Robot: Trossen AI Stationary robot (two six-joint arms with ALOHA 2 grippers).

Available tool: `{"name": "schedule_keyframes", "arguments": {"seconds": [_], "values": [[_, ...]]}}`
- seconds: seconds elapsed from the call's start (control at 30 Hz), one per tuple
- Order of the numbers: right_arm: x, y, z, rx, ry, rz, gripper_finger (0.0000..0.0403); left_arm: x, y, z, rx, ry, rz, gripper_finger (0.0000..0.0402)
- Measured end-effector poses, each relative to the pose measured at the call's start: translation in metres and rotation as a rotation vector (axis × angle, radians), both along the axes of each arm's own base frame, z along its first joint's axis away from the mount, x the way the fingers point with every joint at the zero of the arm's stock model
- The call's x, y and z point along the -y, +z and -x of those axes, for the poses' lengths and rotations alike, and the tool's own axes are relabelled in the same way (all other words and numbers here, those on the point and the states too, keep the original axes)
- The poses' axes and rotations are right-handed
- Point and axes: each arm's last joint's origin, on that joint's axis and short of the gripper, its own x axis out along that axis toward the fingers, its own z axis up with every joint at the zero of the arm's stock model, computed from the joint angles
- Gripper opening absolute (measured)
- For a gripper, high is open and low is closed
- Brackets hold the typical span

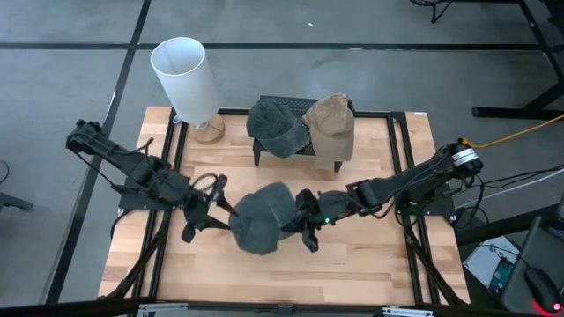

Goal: Pick & Place hat
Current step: Put the black cap on the shelf

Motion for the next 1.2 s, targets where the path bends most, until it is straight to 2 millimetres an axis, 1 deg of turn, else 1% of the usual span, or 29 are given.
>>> {"name": "schedule_keyframes", "arguments": {"seconds": [0.13,0.23,0.33,0.47,0.57,0.7,0.8,0.97,1.1,1.2], "values": [[0.011,0.022,0.011,0.059,-0.027,-0.029,0.0012,0.014,-0.007,-0.001,0.017,-0.048,-0.143,0.0184],[0.017,0.035,0.022,0.077,-0.034,-0.052,0.0012,0.023,-0.009,0.002,0.039,-0.047,-0.230,0.0184],[0.021,0.045,0.033,0.083,-0.046,-0.080,0.0012,0.031,-0.010,0.009,0.063,-0.007,-0.321,0.0182],[0.026,0.058,0.044,0.120,-0.077,-0.096,0.0012,0.037,-0.012,0.018,0.088,0.106,-0.478,0.0181],[0.029,0.057,0.044,0.117,-0.112,-0.083,0.0012,0.041,-0.015,0.016,0.104,0.178,-0.578,0.0184],[0.033,0.052,0.037,0.102,-0.130,-0.080,0.0012,0.047,-0.023,0.005,0.100,0.271,-0.663,0.0192],[0.036,0.047,0.032,0.080,-0.129,-0.078,0.0012,0.051,-0.034,-0.005,0.066,0.279,-0.706,0.0198],[0.039,0.046,0.030,0.078,-0.111,-0.092,0.0012,0.056,-0.048,-0.017,0.032,0.321,-0.819,0.0201],[0.039,0.047,0.029,0.092,-0.105,-0.099,0.0012,0.059,-0.054,-0.022,0.018,0.306,-0.889,0.0200],[0.038,0.049,0.029,0.104,-0.079,-0.113,0.0012,0.061,-0.053,-0.026,0.048,0.324,-0.920,0.0199]]}}
